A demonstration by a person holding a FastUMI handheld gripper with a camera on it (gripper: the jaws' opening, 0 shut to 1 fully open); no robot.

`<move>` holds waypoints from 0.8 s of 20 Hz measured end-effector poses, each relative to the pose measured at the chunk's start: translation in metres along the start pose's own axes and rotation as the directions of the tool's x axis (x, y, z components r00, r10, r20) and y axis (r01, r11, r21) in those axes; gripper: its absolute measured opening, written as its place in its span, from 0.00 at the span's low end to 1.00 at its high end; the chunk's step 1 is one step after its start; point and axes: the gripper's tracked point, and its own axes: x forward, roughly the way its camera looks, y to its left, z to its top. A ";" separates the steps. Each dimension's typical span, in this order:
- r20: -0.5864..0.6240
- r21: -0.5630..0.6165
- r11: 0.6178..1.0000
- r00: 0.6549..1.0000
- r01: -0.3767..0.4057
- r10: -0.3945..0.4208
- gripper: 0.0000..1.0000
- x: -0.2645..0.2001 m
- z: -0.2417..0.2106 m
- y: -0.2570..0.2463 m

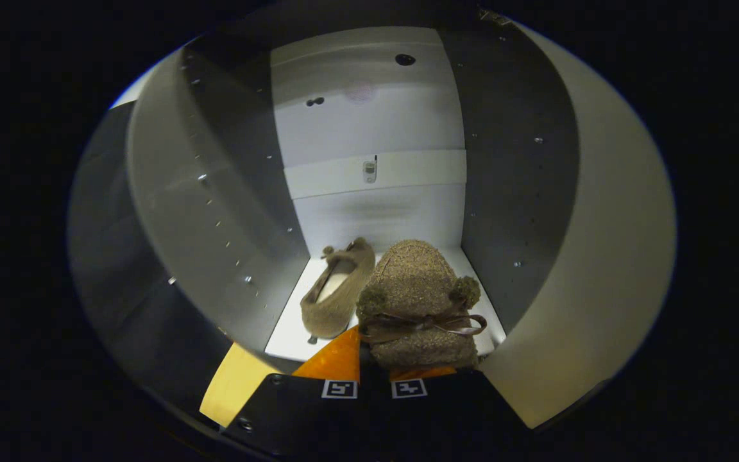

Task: Open the shoe cabinet door, grab the shoes and put them into the shoe cabinet, then close the shoe cabinet door.

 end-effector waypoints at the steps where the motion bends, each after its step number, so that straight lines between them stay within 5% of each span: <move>1: -0.010 0.001 1.000 1.000 0.006 -0.006 0.04 0.013 0.007 -0.001; 6: -0.069 -0.004 0.996 0.994 0.085 -0.085 0.05 0.091 0.023 -0.018; 16: -0.244 0.003 0.984 0.954 0.179 -0.173 0.05 0.192 -0.017 -0.048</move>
